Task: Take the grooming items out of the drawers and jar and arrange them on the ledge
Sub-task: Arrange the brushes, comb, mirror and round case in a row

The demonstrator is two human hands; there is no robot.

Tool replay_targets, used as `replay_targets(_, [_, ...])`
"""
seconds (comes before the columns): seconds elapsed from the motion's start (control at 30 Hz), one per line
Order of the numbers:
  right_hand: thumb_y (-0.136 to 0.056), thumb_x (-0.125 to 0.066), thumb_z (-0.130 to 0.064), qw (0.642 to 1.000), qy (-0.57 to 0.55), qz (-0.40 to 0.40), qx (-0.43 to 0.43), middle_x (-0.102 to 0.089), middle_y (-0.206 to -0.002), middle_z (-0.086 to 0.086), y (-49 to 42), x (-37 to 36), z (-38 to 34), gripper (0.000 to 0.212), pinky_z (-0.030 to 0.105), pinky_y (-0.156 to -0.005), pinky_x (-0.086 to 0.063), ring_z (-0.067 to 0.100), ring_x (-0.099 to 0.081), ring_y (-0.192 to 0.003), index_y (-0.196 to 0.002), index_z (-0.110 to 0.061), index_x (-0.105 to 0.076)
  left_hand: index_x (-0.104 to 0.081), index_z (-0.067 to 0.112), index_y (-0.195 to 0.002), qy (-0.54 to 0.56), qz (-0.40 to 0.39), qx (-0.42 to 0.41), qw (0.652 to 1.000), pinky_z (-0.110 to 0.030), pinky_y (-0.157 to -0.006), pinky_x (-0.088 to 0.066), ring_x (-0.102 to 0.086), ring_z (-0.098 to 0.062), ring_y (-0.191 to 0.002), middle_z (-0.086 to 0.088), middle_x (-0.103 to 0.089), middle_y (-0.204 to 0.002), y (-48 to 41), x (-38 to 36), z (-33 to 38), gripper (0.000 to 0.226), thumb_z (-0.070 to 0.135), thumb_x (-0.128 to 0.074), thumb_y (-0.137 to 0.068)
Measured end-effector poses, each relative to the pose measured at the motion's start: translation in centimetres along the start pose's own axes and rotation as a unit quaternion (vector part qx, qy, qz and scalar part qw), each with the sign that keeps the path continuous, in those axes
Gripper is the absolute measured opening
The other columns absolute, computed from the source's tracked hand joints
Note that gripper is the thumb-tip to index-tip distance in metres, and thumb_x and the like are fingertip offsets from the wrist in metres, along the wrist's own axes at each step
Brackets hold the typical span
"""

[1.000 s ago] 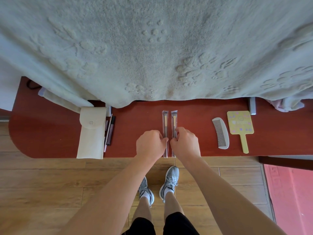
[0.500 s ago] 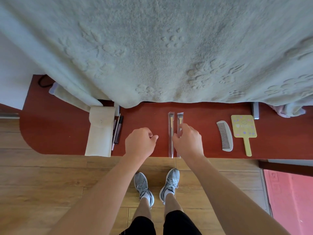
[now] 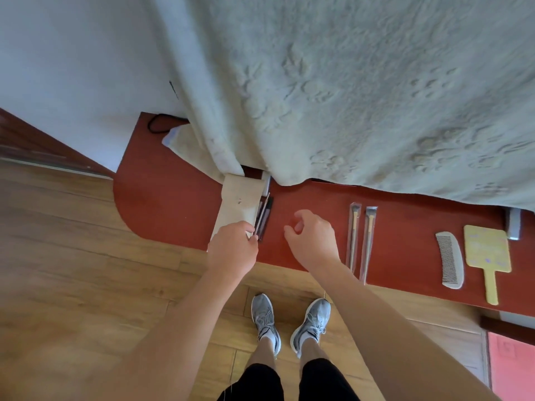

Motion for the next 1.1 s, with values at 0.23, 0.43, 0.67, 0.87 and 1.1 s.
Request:
replay_targets(0.23, [-0.091, -0.062, -0.03, 1.0, -0.003, -0.017, -0.013, -0.063, -0.084, -0.004, -2.5, -3.3, -2.7, 0.027, 0.034, -0.074, -0.054, 0.016, -0.059, -0.081, -0.112, -0.013, -0.062, -0.079, 0.023, -0.092, 0.031, 0.002, -0.033, 0.999, -0.024, -0.062, -0.053, -0.062, -0.007, -0.068, 0.008, -0.075, -0.086, -1.4, 0.8, -1.4, 0.023, 0.014, -0.057, -0.092])
replay_targets(0.43, [-0.087, -0.064, -0.028, 0.999, 0.007, -0.023, -0.037, -0.062, -0.08, -0.002, -3.1, -4.4, -3.6, 0.025, 0.038, -0.071, -0.056, 0.018, -0.061, -0.076, -0.108, -0.014, -0.06, -0.079, 0.024, -0.093, 0.056, -0.008, -0.059, 0.997, -0.029, -0.07, -0.058, -0.067, -0.008, -0.075, 0.009, -0.075, -0.087, -2.6, 0.6, -1.6, 0.023, 0.013, -0.06, -0.09])
replay_targets(0.67, [-0.08, -0.057, -0.018, 0.998, 0.03, -0.015, -0.061, -0.063, -0.077, 0.001, -3.4, -4.2, -3.5, 0.021, 0.04, -0.066, -0.056, 0.023, -0.061, -0.07, -0.1, -0.013, -0.058, -0.078, 0.028, -0.1, 0.042, -0.016, -0.071, 0.996, -0.021, -0.065, -0.049, -0.059, -0.005, -0.068, 0.01, -0.074, -0.087, -3.6, 0.1, -0.8, 0.017, 0.025, -0.063, -0.093])
replay_targets(0.87, [-0.082, -0.059, -0.019, 0.996, 0.043, -0.011, -0.082, -0.063, -0.084, 0.001, -2.9, -2.8, -1.4, 0.027, 0.038, -0.07, -0.055, 0.023, -0.061, -0.077, -0.109, -0.012, -0.058, -0.078, 0.025, -0.099, -0.012, -0.034, -0.08, 0.996, -0.022, -0.06, -0.048, -0.067, -0.012, -0.069, 0.006, -0.074, -0.084, -4.0, -0.4, 0.5, 0.017, 0.029, -0.061, -0.095])
replay_targets(1.1, [-0.087, -0.06, -0.022, 0.995, 0.043, 0.004, -0.092, -0.062, -0.087, -0.002, -1.7, -1.3, 1.5, 0.028, 0.023, -0.056, -0.043, 0.016, -0.059, -0.075, -0.114, -0.015, -0.059, -0.076, 0.024, -0.085, -0.096, -0.044, -0.062, 0.992, -0.023, -0.052, -0.04, -0.059, -0.012, -0.062, 0.01, -0.061, -0.067, -3.9, -1.4, 1.6, 0.021, 0.04, -0.063, -0.091])
Point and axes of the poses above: each hand's wrist, its own y-axis away from the middle knuckle, its own x-axis out of the back of the hand, z = x × y, the point moved 3 cm from there along -y, towards the middle knuckle
